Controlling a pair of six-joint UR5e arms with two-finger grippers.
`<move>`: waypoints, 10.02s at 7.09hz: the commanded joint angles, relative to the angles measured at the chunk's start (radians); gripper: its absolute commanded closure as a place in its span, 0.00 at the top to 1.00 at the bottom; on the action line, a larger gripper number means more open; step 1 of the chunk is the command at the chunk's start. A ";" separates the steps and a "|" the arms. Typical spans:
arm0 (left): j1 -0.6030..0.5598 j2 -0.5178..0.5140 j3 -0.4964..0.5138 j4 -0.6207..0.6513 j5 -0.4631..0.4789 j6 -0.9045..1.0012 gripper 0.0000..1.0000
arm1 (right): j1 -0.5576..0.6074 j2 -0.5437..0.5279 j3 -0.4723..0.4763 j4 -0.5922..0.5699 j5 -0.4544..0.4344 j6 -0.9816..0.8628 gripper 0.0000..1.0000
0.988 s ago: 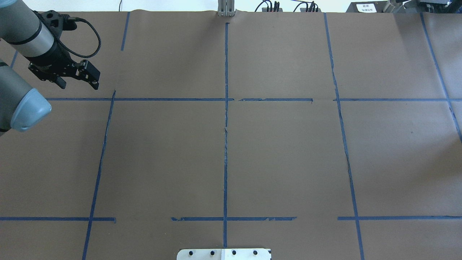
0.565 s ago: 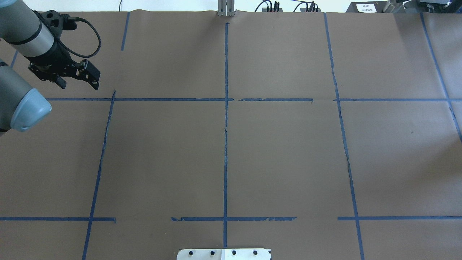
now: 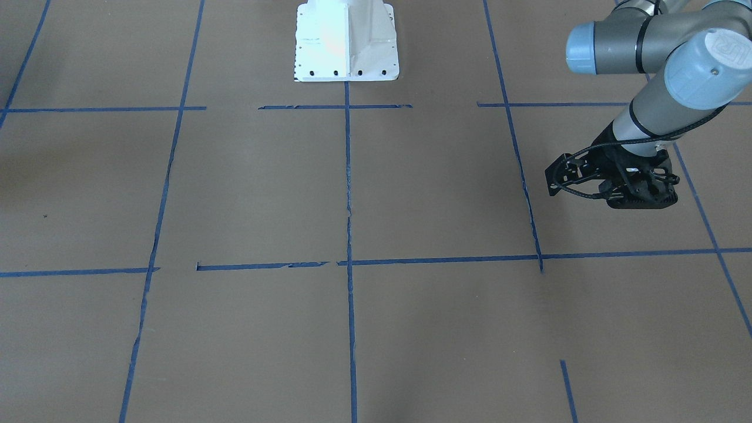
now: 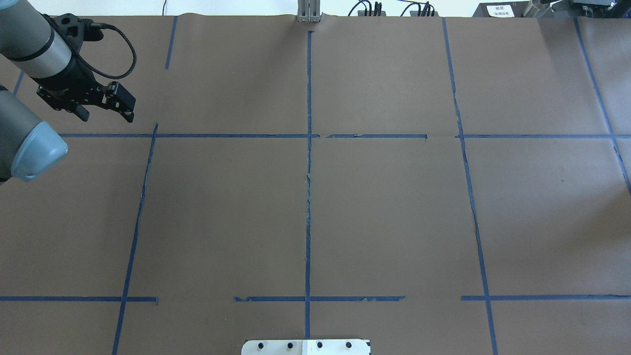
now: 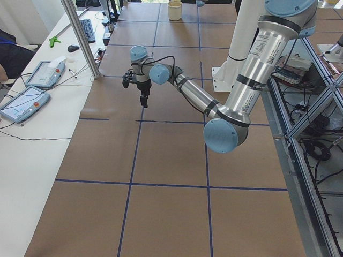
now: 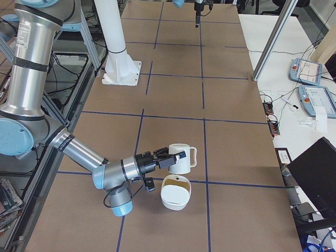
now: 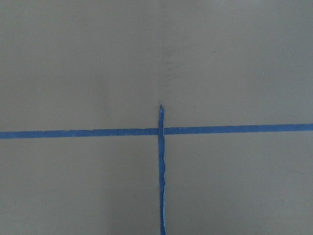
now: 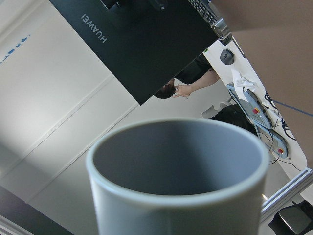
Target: Left arm hands cup to right arm to dump lemon
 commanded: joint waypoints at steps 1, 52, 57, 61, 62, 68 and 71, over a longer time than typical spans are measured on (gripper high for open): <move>0.001 0.003 -0.004 0.000 -0.002 0.000 1.00 | 0.000 0.000 0.008 -0.004 0.018 -0.222 0.23; 0.265 -0.418 0.268 -0.176 -0.002 -0.687 0.32 | -1.098 0.969 0.202 -1.662 -0.728 -2.359 0.55; 0.264 -0.416 0.269 -0.175 -0.002 -0.693 0.00 | -1.098 0.960 0.202 -1.657 -0.726 -2.361 0.99; 0.215 -0.457 0.373 -0.230 -0.002 -0.695 0.00 | -1.109 0.953 0.202 -1.659 -0.728 -2.361 0.99; 0.175 -0.470 0.395 -0.231 -0.002 -0.686 0.00 | -1.114 0.951 0.202 -1.659 -0.728 -2.361 0.99; -0.099 -0.196 0.253 -0.089 -0.114 -0.144 0.00 | -0.986 0.925 0.202 -1.544 -0.585 -2.345 0.99; -0.183 0.034 0.048 -0.089 -0.101 0.087 0.00 | -0.754 0.925 0.292 -1.964 -0.178 -2.216 0.99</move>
